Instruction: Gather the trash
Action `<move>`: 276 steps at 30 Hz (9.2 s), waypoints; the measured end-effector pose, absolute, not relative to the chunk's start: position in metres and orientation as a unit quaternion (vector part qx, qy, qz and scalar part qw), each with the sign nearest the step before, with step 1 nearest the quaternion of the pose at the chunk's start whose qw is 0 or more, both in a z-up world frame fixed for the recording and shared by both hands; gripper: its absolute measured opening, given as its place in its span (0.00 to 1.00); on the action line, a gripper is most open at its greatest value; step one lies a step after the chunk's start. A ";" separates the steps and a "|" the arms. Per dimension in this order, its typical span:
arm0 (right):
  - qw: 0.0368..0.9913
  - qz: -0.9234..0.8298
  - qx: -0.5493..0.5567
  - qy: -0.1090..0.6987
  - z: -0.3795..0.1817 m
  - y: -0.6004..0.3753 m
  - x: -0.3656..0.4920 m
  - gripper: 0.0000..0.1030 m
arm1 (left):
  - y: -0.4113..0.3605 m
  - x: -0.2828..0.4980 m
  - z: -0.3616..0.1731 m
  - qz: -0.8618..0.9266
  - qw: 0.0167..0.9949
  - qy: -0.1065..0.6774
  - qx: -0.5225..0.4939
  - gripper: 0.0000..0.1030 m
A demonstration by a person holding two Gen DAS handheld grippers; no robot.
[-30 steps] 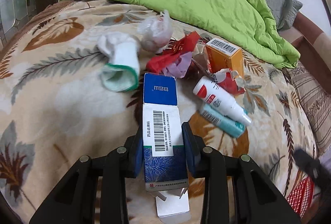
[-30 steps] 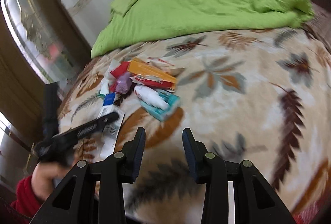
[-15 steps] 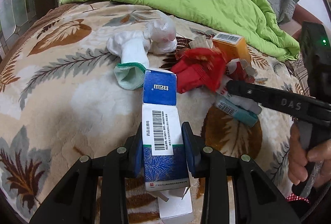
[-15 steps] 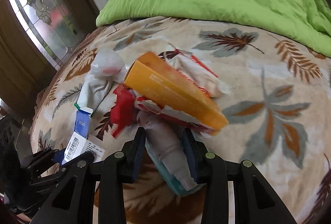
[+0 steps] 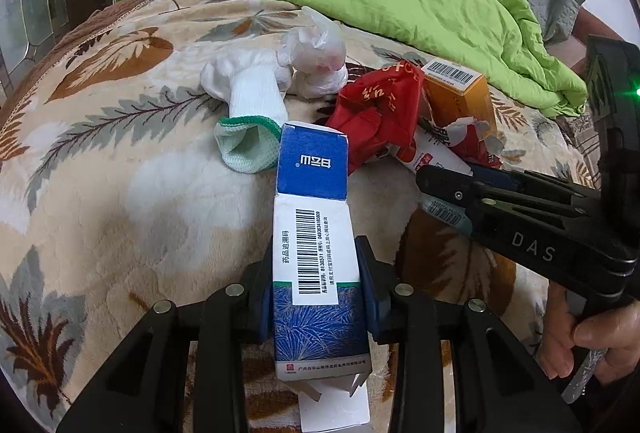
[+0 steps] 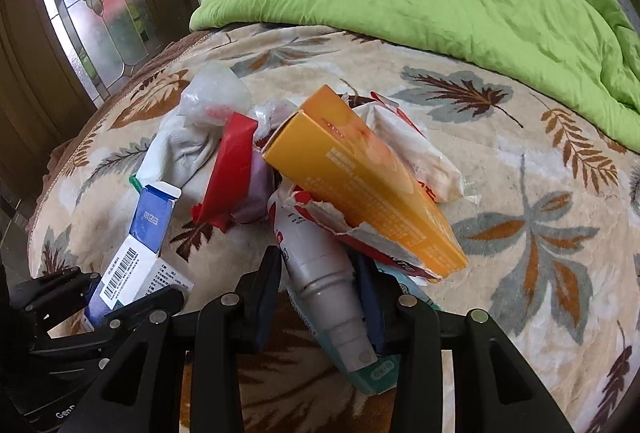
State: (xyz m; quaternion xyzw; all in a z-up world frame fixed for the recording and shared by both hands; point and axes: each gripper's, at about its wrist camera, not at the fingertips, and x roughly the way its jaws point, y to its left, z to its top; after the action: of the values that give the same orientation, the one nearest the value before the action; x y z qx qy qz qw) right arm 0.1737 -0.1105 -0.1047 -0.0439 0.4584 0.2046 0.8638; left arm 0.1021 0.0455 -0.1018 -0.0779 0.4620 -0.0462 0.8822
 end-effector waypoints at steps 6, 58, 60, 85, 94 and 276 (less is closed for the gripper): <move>0.872 0.199 -0.038 0.445 -0.099 -0.116 0.153 0.36 | 0.044 0.101 -0.102 -0.039 0.885 0.458 -0.073 0.33; 0.926 0.113 0.109 0.344 -0.048 -0.213 0.028 0.36 | -0.028 0.033 -0.060 -0.047 0.944 0.321 0.061 0.31; 0.926 0.113 0.108 0.345 -0.048 -0.213 0.028 0.36 | -0.028 0.032 -0.059 -0.047 0.944 0.321 0.062 0.31; 0.927 0.111 0.114 0.340 -0.047 -0.212 0.027 0.36 | -0.042 0.024 -0.051 -0.057 0.949 0.302 0.067 0.31; 0.928 0.106 0.120 0.337 -0.045 -0.216 0.026 0.36 | -0.046 0.024 -0.049 -0.062 0.949 0.300 0.069 0.31; 0.876 0.162 0.131 0.435 -0.089 -0.082 0.188 0.17 | 0.157 0.083 -0.034 -0.014 0.906 0.388 -0.167 0.57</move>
State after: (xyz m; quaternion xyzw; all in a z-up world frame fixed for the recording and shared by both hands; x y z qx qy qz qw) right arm 0.1878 -0.0819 -0.0889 0.1308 0.4351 0.1623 0.8759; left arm 0.0834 0.1568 -0.0341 -0.1672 0.3875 -0.0145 0.9065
